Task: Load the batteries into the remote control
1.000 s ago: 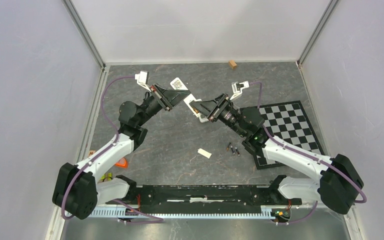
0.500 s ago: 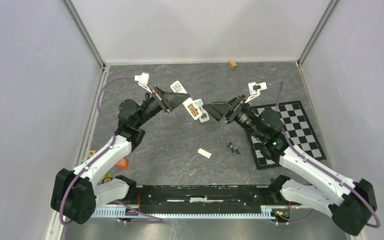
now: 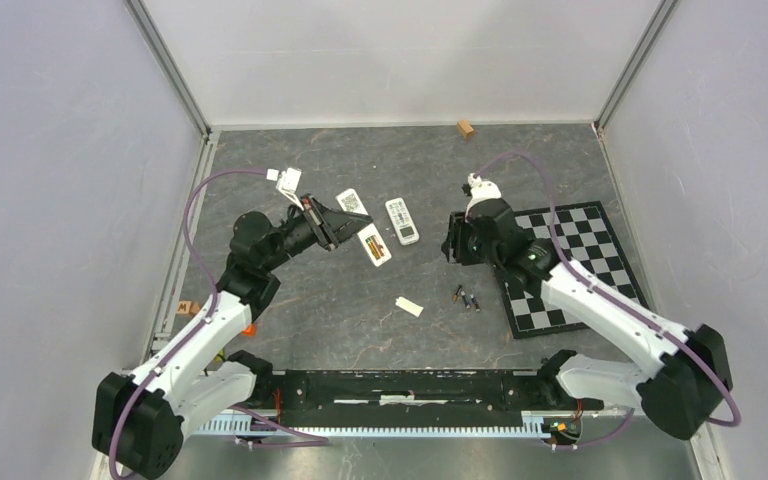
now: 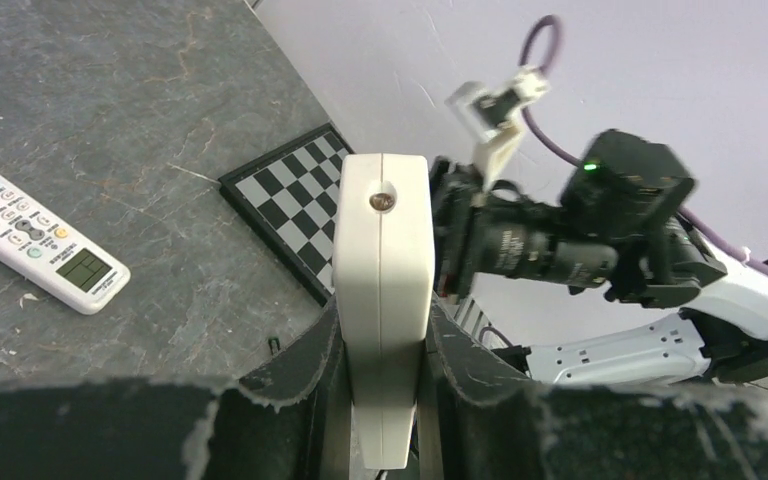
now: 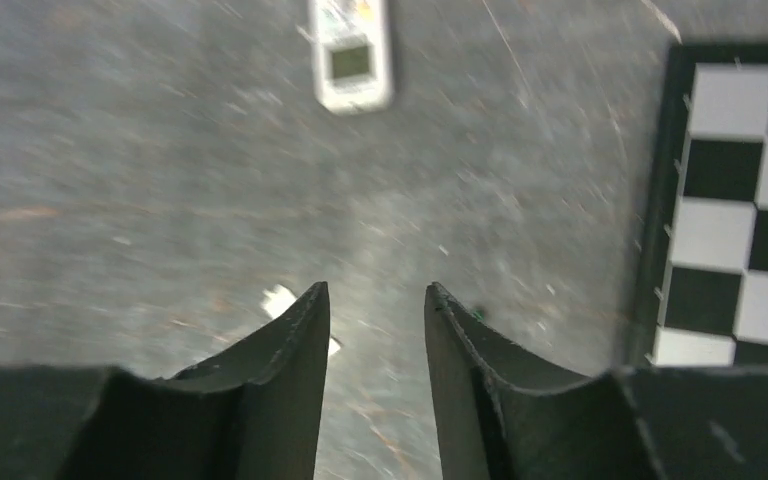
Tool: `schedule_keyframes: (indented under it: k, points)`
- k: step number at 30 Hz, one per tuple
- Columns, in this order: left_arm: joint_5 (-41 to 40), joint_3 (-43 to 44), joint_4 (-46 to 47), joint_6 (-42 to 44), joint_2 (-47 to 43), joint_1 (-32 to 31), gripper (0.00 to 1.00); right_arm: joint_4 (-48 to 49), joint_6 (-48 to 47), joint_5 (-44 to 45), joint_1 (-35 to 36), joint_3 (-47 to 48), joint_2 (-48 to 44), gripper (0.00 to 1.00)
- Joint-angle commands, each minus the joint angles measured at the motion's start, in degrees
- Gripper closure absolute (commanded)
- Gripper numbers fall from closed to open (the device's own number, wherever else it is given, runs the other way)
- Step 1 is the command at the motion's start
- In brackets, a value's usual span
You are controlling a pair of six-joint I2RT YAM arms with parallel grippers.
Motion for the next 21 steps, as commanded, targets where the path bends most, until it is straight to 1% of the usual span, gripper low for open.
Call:
schedule_keyframes:
  k: [1, 4, 8, 13, 19, 21]
  points:
    - [0.1, -0.7, -2.2, 3.8, -1.4, 0.2, 0.98, -9.6, -1.7, 5.8, -0.6, -1.7, 4.8, 0.58]
    - [0.4, -0.3, -2.3, 3.7, -0.5, 0.2, 0.98, -9.1, -1.2, 6.9, -0.8, -4.2, 7.8, 0.6]
    - [0.8, 0.0, -2.4, 4.8, 0.3, 0.2, 0.98, -8.1, -2.8, 4.8, -0.8, -5.3, 11.1, 0.63]
    - [1.1, -0.1, -2.9, 5.7, 0.8, 0.2, 0.98, -11.2, -5.9, 5.3, -0.8, -5.1, 13.7, 0.73]
    - [2.1, -0.8, -0.4, 4.9, 2.9, 0.3, 0.98, -11.7, -7.8, 3.9, -0.8, -6.6, 14.2, 0.73]
    - [2.5, -1.1, 0.6, 3.9, 3.4, 0.2, 0.98, -12.0, -7.9, 4.7, -0.9, -7.1, 14.1, 0.72]
